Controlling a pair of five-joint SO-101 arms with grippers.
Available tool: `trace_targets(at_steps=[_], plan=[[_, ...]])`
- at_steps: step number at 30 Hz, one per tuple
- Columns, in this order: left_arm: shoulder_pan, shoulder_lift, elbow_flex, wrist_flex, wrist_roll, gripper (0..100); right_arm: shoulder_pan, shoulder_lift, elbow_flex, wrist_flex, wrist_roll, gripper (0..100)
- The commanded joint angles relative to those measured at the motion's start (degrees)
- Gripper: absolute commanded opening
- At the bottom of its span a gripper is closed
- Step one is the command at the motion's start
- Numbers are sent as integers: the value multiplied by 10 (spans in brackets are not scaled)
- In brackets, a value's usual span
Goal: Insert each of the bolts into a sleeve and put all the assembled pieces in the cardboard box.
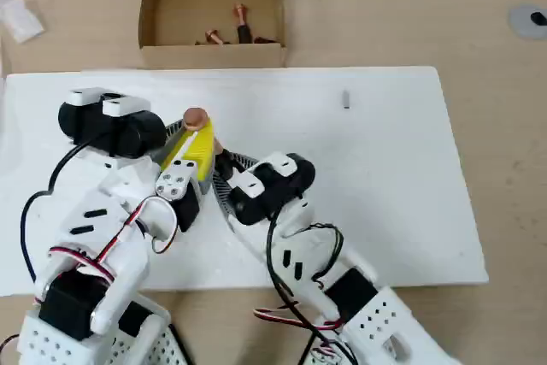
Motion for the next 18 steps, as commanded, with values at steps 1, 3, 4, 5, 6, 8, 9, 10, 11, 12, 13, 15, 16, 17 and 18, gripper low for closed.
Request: trace_targets(at_steps=[1, 3, 4, 5, 6, 8, 9, 10, 11, 12, 13, 15, 16, 17, 18], plan=[[10, 5, -39, 3, 0, 5, -5, -11, -4, -18, -4, 9], [9, 5, -47, 3, -1, 5, -5, -11, -4, -18, -4, 9], [8, 5, -50, 3, -1, 5, -5, -11, -4, -18, -4, 9], [7, 5, -53, 3, -1, 5, -5, -11, -4, -18, -4, 9], [7, 5, -53, 4, -1, 5, -5, -11, -4, -18, -4, 9], [9, 5, -53, 6, -1, 5, -5, -11, -4, -18, -4, 9], [10, 5, -54, 13, -1, 5, -5, -11, -4, -18, -4, 9], [10, 5, -58, 19, -1, 5, -5, -11, -4, -18, -4, 9], [10, 5, -61, 25, -1, 5, -5, -11, -4, -18, -4, 9], [10, 5, -66, 32, -1, 5, -5, -11, -4, -18, -4, 9], [10, 5, -69, 34, -1, 5, -5, -11, -4, -18, -4, 9], [10, 5, -76, 39, -1, 5, -5, -11, -4, -18, -4, 9], [10, 5, -81, 40, -1, 5, -5, -11, -4, -18, -4, 9], [10, 5, -84, 40, -1, 5, -5, -11, -4, -18, -4, 9], [11, 5, -84, 39, 0, 5, -5, -11, -4, -18, -4, 9]])
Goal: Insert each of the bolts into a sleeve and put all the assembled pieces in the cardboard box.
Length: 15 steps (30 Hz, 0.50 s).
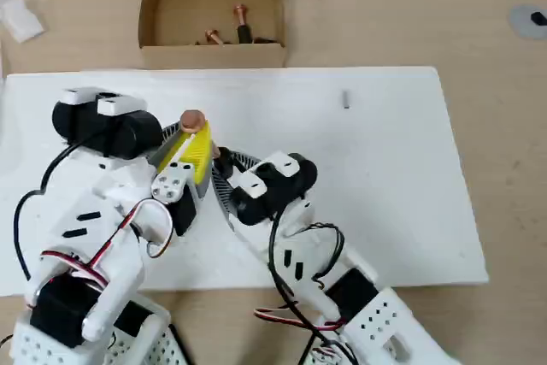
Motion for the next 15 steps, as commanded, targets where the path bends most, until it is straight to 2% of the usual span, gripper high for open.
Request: trace_targets(at_steps=[1, 15], plan=[[11, 1, -40, 1, 1, 5, -5, -10, -3, -18, -4, 9], [29, 60, -39, -13, 18, 5, -5, -10, -3, -18, -4, 9]])
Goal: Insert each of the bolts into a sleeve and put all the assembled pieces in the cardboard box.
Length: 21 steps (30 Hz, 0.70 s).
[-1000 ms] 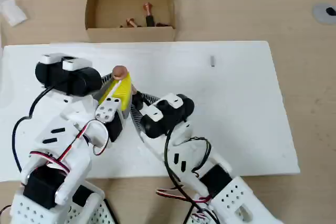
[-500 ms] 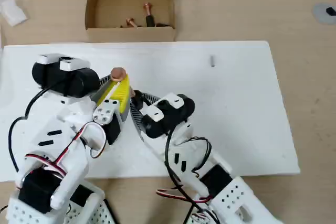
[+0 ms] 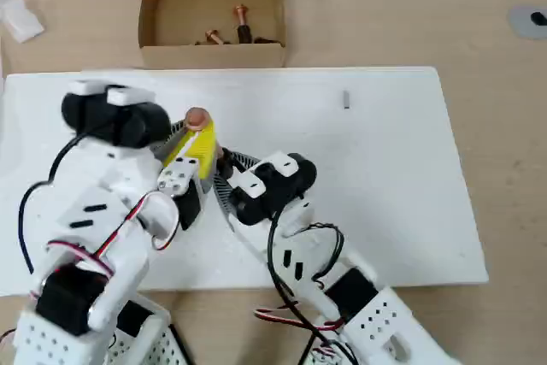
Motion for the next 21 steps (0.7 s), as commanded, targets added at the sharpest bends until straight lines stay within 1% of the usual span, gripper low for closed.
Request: trace_targets(at_steps=[1, 14, 17, 21], plan=[[22, 18, -35, -14, 7, 5, -5, -10, -3, -18, -4, 9], [11, 18, -31, -14, 0, 11, -4, -10, -3, -18, -3, 9], [11, 18, -31, -13, -18, 46, -4, -10, -3, -18, -3, 9], [11, 21, -31, -12, -3, 96, -4, -10, -3, -17, -3, 9]])
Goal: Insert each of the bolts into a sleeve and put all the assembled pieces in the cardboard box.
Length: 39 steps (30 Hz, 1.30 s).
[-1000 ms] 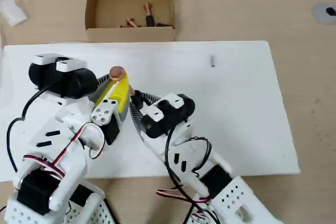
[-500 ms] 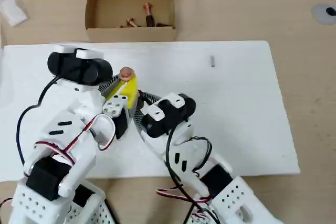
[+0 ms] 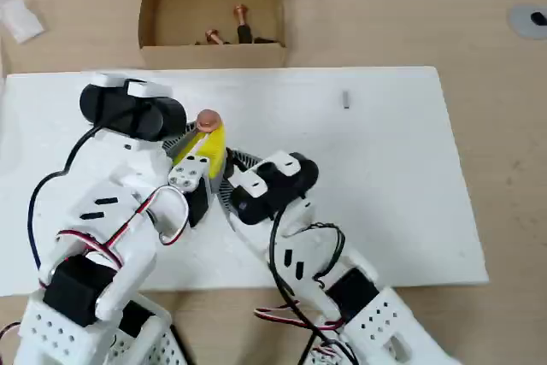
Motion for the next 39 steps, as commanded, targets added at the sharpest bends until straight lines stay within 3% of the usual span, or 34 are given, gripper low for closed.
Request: trace_targets(at_steps=[1, 9, 18, 22, 25, 32, 39], plan=[[-2, 4, -31, -12, 9, 101, -7, -10, -3, -17, -3, 9], [-2, 4, -42, 64, 6, 130, -7, -10, -5, 3, -3, 9], [-4, 5, -171, 187, 9, 138, 16, -9, -17, 3, -4, 9], [-88, 7, -207, 199, -3, 28, 98, 25, -95, 4, -4, 9], [-147, 3, -174, 193, -45, 4, 138, 120, -199, 4, -4, 9], [-230, 0, -138, 206, -47, 2, 147, 423, -470, -1, -3, 9], [-251, 0, -141, 236, -47, 3, 164, 691, -724, 2, -3, 9]])
